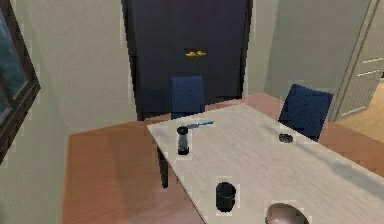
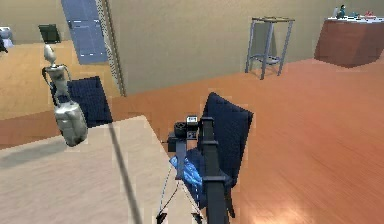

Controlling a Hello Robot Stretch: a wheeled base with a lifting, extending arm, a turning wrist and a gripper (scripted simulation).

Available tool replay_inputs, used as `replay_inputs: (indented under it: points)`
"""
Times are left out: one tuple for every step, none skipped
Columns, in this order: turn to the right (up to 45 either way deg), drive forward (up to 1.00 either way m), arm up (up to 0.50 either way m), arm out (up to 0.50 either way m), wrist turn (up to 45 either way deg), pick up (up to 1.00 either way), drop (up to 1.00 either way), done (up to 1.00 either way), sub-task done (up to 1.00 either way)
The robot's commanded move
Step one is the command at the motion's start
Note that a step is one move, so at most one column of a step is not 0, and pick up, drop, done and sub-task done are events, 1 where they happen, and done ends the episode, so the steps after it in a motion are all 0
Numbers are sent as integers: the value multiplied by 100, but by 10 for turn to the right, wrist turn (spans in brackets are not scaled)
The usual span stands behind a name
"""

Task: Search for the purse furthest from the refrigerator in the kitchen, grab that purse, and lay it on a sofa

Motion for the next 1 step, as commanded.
replay_inputs:
  points:
    - [0,0,0,0,450,0,0,0,0]
